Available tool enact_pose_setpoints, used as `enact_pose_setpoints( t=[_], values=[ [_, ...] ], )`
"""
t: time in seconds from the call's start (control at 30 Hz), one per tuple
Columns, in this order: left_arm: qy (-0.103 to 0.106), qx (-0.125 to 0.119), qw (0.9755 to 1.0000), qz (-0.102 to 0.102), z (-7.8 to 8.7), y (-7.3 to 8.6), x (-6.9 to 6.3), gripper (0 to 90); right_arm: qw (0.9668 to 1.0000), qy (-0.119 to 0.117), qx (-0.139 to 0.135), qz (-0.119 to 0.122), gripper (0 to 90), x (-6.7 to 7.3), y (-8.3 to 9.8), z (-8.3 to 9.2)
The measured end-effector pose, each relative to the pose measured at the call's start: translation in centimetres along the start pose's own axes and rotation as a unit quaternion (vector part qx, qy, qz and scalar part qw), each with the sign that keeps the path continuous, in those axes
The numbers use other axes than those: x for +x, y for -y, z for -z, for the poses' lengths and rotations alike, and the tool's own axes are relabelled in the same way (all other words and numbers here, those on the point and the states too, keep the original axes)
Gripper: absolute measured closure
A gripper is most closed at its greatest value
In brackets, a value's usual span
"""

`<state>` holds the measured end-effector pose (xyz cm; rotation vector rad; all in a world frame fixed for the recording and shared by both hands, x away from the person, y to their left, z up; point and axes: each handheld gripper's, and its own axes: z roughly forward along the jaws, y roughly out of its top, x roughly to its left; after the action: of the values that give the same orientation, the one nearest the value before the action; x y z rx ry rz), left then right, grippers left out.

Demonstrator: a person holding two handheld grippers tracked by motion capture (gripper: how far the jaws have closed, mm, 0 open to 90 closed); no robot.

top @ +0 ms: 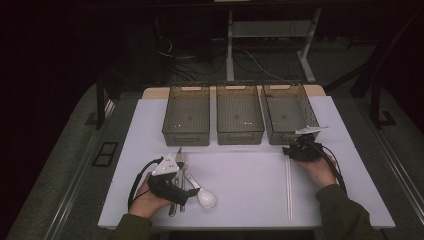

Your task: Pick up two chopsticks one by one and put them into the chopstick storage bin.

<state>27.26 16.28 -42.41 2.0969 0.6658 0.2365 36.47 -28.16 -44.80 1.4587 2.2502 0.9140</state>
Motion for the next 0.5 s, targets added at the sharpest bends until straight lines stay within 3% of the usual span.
enact_pose_setpoints(
  t=[0.5],
  values=[
    [0.000,0.000,1.0000,0.000,0.0,0.0,0.0,0.0,0.9997,-0.013,0.007,0.021,65.5,1.6,-0.4,-0.3]
  ],
)
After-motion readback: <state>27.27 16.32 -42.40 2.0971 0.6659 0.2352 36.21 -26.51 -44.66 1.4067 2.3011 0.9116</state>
